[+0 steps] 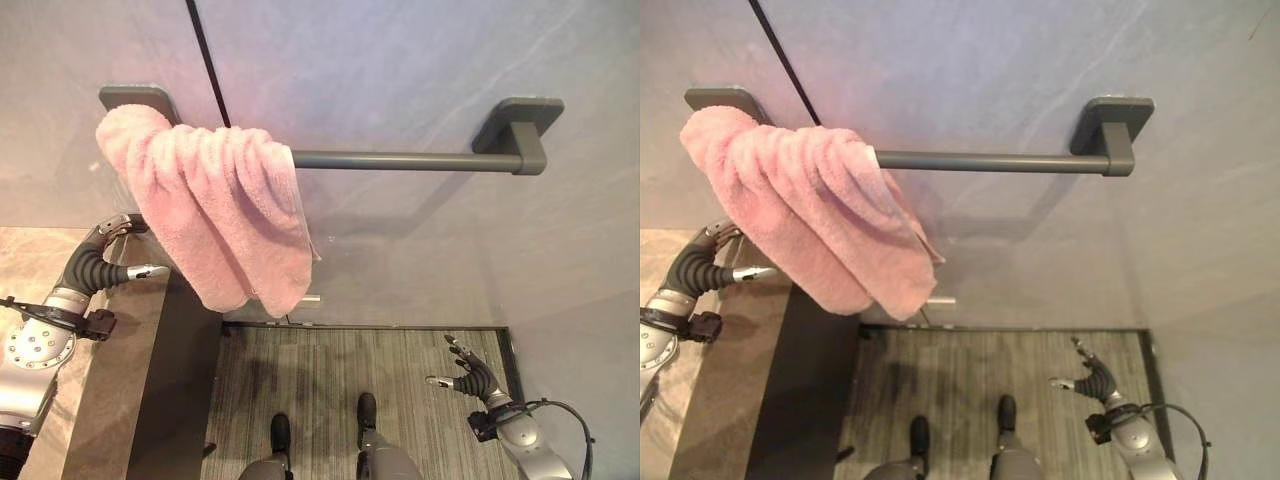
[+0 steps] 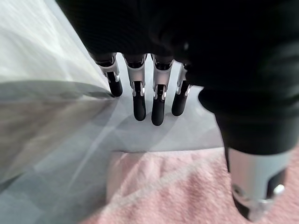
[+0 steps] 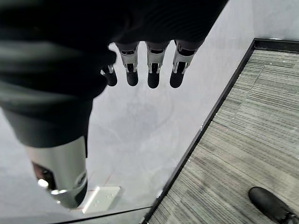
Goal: Put brush and paste in cup on sink, flatten towel.
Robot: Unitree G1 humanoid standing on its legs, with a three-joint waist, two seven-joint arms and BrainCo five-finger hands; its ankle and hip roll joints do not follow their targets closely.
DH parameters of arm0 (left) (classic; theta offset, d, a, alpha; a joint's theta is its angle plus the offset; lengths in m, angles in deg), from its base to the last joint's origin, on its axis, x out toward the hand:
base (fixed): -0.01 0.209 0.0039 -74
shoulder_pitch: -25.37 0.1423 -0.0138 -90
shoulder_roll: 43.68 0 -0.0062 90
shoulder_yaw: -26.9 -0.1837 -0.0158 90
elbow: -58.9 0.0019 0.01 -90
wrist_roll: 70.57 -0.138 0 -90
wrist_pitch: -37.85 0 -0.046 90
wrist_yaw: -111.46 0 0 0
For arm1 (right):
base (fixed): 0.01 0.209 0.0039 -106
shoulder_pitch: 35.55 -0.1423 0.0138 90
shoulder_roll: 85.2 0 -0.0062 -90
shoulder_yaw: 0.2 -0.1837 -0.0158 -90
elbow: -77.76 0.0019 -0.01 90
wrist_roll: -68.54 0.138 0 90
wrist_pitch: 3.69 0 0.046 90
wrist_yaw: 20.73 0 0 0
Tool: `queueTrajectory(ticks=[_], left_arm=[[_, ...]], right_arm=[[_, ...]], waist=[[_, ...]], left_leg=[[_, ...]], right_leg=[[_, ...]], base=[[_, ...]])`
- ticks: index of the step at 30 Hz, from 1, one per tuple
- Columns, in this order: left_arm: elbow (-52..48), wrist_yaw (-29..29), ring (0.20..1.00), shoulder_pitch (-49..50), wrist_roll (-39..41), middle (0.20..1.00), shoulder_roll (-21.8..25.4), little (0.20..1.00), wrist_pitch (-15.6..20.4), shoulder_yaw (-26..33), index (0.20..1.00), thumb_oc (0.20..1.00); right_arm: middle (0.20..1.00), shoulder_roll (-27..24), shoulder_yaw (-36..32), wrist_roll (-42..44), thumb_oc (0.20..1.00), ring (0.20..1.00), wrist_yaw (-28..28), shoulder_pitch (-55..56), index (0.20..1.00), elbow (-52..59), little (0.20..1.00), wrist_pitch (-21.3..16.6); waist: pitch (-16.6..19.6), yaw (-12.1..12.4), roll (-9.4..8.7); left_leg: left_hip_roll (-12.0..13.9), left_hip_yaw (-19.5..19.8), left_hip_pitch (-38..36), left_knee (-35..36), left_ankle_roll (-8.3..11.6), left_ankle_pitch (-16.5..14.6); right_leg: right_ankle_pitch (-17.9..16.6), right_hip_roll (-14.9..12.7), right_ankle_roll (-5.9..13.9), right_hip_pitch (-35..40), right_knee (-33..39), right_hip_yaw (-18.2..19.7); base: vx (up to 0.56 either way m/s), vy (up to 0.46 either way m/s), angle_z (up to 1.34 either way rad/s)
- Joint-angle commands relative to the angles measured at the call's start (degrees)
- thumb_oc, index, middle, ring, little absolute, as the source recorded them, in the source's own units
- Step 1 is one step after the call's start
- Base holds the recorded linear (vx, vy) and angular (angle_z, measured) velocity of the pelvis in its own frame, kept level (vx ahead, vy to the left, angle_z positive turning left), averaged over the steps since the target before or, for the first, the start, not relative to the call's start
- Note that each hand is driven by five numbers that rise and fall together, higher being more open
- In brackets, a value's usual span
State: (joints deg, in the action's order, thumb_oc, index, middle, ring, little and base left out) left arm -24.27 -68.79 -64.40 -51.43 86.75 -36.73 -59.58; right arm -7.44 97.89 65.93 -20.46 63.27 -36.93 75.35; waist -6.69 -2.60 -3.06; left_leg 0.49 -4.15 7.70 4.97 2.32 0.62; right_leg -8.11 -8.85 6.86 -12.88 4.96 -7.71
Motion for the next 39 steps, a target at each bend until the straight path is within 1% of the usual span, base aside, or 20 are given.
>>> queueTrajectory(ticks=[1, 4, 9, 14, 20, 23, 32, 39], left_arm=[[-2.8, 1.3, 1.0, -7.8, 0.6, 1.0, 0.4, 1.0, 4.2, 0.6, 1.0, 1.0], [-5.9, 1.2, 1.0, -9.2, 3.7, 1.0, 0.3, 1.0, 5.1, 0.8, 1.0, 1.0], [-8.9, 1.1, 1.0, -10.1, 6.3, 1.0, 0.3, 1.0, 6.2, 1.6, 1.0, 1.0], [-11.9, 1.6, 1.0, -10.3, 7.9, 1.0, 0.6, 1.0, 7.1, 3.1, 1.0, 1.0], [-12.7, 2.7, 1.0, -11.0, 7.7, 1.0, 2.0, 1.0, 7.4, 4.1, 1.0, 1.0], [-13.1, 2.8, 1.0, -10.1, 7.6, 1.0, 2.1, 1.0, 7.5, 4.9, 1.0, 1.0], [-13.1, 2.8, 1.0, -2.3, 8.7, 1.0, -0.2, 1.0, 7.5, 11.5, 1.0, 1.0], [-12.1, 2.6, 1.0, 0.9, 9.5, 1.0, -1.9, 1.0, 7.3, 13.7, 1.0, 1.0]], right_arm=[[1.0, -2.5, 1.3, -0.2, 1.0, 1.0, -0.2, -0.8, 1.0, 1.1, 1.0, -1.2], [1.0, -2.4, 1.6, -0.4, 1.0, 1.0, -0.2, -0.6, 1.0, 0.9, 1.0, -1.2], [1.0, -2.2, 1.6, -0.7, 1.0, 1.0, -0.2, 0.1, 1.0, 0.7, 1.0, -1.1], [1.0, -1.9, 1.8, -0.9, 1.0, 1.0, -0.1, 0.9, 1.0, 0.2, 1.0, -1.2], [1.0, -1.8, 2.5, -1.1, 1.0, 1.0, 0.1, 1.1, 1.0, -0.2, 1.0, -1.0], [1.0, -1.8, 2.5, -1.1, 1.0, 1.0, 0.0, 1.0, 1.0, -0.6, 1.0, -1.0], [1.0, -1.8, 2.0, -1.4, 1.0, 1.0, -0.1, 1.0, 1.0, -1.1, 1.0, -1.1], [1.0, -2.0, 2.0, -1.8, 1.0, 1.0, -0.1, 0.7, 1.0, -1.2, 1.0, -1.2]], waist=[[2.6, -1.9, 1.62], [3.0, -1.9, 1.87], [3.2, -2.0, 2.23], [3.6, -2.0, 2.68], [3.9, -2.0, 3.17], [3.9, -1.9, 3.2], [4.2, -1.0, 2.76], [3.9, -0.5, 2.28]], left_leg=[[0.8, -1.8, 2.1, 0.0, 1.85, 2.5], [0.9, -1.7, 2.0, 0.0, 2.04, 2.6], [1.0, -1.6, 1.8, 0.0, 2.16, 2.6], [1.0, -1.7, 1.6, 0.0, 2.31, 2.7], [1.0, -1.8, 1.5, 0.0, 2.39, 2.7], [1.0, -1.8, 1.5, 0.0, 2.38, 2.8], [1.2, -1.5, 1.6, 0.0, 2.53, 2.9], [1.3, -1.3, 1.8, 0.0, 2.62, 3.1]], right_leg=[[-3.0, -5.3, 6.63, 5.5, -0.4, 0.7], [-2.6, -5.3, 6.53, 5.9, -0.3, 0.5], [-2.2, -5.3, 6.43, 6.2, -0.2, 0.5], [-1.8, -5.5, 6.4, 6.6, -0.1, 0.3], [-1.4, -5.6, 6.37, 6.8, 0.0, 0.4], [-1.3, -5.5, 6.33, 6.8, 0.0, 0.3], [-0.7, -5.3, 6.02, 7.0, 0.0, 0.0], [-0.6, -5.2, 5.94, 7.0, 0.0, -0.4]], base=[[0.0, 0.0, 0.0], [0.0, 0.0, 0.0], [0.0, 0.0, 0.0], [0.0, -0.001, -0.01], [0.0, -0.001, -0.05], [0.0, 0.0, 0.0], [0.0, 0.0, 0.0], [0.0, 0.0, 0.0]])
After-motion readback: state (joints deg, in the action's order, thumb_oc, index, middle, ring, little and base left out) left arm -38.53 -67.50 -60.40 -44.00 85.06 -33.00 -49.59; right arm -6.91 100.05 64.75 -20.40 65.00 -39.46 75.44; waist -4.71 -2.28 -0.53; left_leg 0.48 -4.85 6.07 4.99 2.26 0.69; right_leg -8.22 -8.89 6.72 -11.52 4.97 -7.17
